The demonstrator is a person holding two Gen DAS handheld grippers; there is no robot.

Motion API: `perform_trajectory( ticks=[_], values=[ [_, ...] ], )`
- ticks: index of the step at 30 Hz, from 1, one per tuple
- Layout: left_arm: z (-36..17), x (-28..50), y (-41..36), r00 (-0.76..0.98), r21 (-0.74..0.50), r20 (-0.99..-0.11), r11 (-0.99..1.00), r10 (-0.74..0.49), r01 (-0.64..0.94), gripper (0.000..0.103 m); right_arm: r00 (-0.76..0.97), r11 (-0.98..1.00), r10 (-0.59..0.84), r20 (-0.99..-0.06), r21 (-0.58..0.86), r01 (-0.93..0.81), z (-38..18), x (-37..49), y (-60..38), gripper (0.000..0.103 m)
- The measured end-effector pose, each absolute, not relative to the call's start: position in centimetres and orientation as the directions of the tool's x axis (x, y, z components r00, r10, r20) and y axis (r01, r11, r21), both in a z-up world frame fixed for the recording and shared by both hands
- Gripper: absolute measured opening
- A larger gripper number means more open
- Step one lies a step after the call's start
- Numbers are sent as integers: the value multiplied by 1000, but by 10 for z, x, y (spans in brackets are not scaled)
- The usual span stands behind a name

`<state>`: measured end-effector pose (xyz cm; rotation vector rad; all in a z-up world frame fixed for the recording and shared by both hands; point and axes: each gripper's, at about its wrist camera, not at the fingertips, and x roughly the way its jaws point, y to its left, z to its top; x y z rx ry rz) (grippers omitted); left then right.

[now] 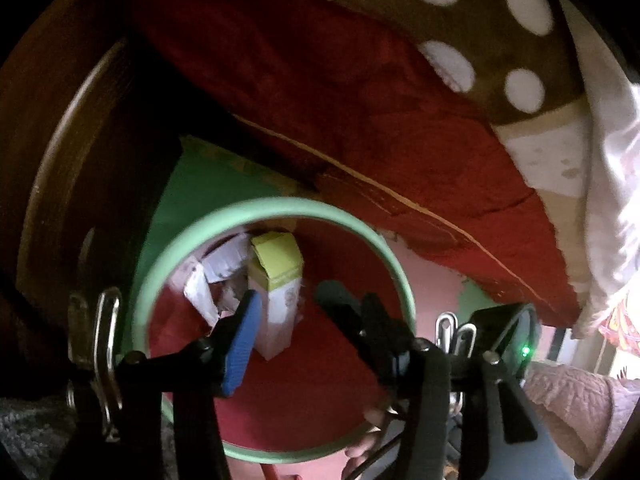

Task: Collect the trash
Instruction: 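Lower the tissue roll into the red bin and open the right gripper, then raise the open right gripper and move it to the clear plastic bag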

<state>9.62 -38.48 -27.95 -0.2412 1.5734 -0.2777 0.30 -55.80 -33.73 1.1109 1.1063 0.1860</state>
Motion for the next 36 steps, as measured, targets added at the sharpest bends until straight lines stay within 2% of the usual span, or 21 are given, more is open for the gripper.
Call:
perform_trajectory(
  ticks=[9,15,18,24,28,36],
  values=[
    [-246,80,-388,33,-424,-903,901,-428,93,58,529,397,664,-528,849,349,-328,-14,-573,60],
    [-207,61,-398,106,-464,-863,859,-493,215,58,601,361,651,-462,886,290,-290,-33,-586,60],
    [-188,53,-398,130,-487,-841,839,-525,243,58,618,374,638,-459,887,271,-270,-39,-590,60],
    [-143,32,-397,188,-481,-808,810,-558,335,58,654,392,631,-418,899,197,-229,-48,-589,60],
    [-106,13,-393,264,-427,-793,809,-550,404,58,668,426,632,-393,896,124,-198,-49,-582,61],
    [-38,-21,-348,398,-415,-692,783,-602,463,58,678,489,663,-319,870,-69,-124,-58,-553,61]
  ],
)
